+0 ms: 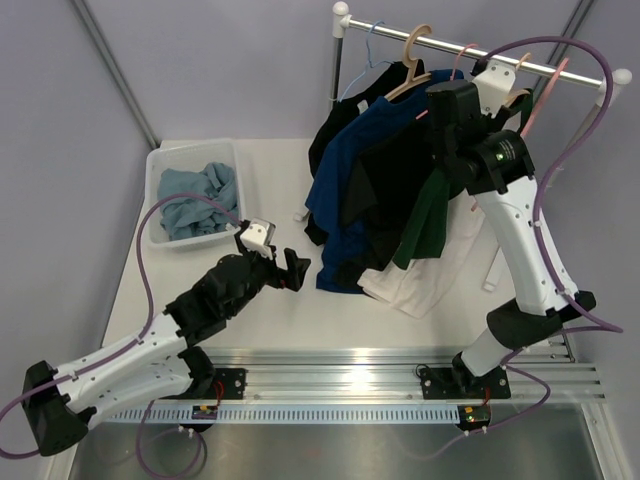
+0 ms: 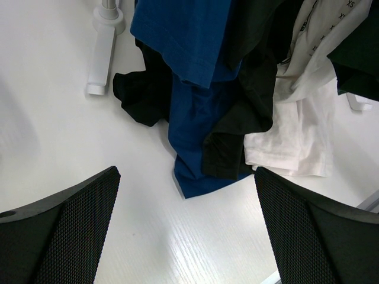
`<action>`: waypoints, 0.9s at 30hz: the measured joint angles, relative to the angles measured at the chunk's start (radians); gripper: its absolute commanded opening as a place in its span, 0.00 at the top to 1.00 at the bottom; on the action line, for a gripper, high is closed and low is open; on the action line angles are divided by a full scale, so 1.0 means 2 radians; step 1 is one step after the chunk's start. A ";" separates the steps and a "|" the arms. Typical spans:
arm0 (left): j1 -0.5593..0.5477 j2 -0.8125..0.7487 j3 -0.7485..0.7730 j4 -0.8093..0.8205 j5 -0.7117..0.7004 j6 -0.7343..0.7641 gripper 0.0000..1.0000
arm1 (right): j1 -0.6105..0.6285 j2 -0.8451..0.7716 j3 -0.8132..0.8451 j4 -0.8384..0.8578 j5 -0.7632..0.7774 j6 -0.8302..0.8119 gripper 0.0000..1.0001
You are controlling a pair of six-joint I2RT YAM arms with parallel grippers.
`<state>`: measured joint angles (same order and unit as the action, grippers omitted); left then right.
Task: Remove the t-shirt from the hanger
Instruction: Pick up the hanger from the clothesline.
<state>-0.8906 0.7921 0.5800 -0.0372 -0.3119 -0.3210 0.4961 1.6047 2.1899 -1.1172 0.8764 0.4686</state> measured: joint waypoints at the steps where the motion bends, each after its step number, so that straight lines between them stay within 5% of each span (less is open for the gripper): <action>1: 0.000 -0.003 0.000 0.000 0.000 0.000 0.01 | 0.000 0.007 0.003 -0.006 0.004 0.007 0.32; 7: 0.000 -0.016 0.000 -0.001 0.000 0.000 0.01 | 0.000 0.020 0.002 -0.032 0.017 0.034 0.53; 9: 0.000 -0.019 0.000 -0.001 0.001 0.000 0.01 | 0.000 0.020 0.004 -0.041 0.022 0.040 0.72; 10: 0.000 -0.020 0.000 -0.001 0.001 0.000 0.01 | 0.000 0.021 0.005 -0.044 0.024 0.043 0.90; 12: 0.000 -0.021 -0.001 -0.002 0.001 0.000 0.01 | 0.000 0.020 0.008 -0.050 0.020 0.053 1.00; 27: 0.000 -0.025 -0.001 -0.007 0.001 0.000 0.01 | 0.000 -0.044 0.047 -0.070 0.012 -0.012 1.00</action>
<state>-0.8906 0.7425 0.5785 -0.0521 -0.3099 -0.3218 0.4961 1.5166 2.2841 -1.2572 0.9005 0.4438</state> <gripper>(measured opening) 0.987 0.259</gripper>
